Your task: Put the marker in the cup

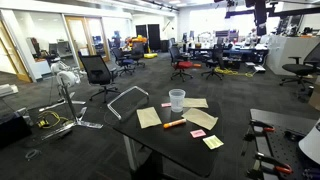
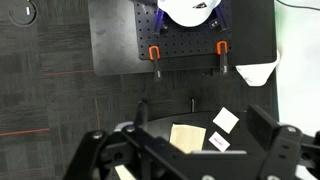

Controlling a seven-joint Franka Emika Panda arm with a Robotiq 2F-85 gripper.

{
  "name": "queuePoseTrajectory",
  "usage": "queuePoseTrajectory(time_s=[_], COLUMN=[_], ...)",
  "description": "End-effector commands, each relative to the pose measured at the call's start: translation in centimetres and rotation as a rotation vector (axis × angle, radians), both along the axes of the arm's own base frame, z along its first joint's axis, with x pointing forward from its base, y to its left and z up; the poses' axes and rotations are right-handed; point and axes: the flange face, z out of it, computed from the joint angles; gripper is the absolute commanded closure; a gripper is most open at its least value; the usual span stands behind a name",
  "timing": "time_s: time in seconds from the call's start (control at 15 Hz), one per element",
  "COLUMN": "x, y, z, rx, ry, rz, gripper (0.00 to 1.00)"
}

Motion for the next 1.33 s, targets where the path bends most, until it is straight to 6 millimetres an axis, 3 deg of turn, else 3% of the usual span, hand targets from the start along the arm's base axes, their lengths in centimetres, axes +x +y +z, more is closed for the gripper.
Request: queuePoseTrajectory(time_s=[0.0,0.33,0.6,0.93,1.27], x=[0.0,0.0,1.2,4.0,7.4], y=[0.0,0.0,1.0,4.4,9.2], z=[0.0,0.0,-0.4,-2.3,-4.9], rx=[0.000,0.000,-0.020,-0.042,-0.077], ry=[0.001,0.001,-0.056,-0.118,-0.207], rz=[0.000,0.000,0.037,0.152,0.303], gripper=[0.00,0.00,0.00,0.00,0.00])
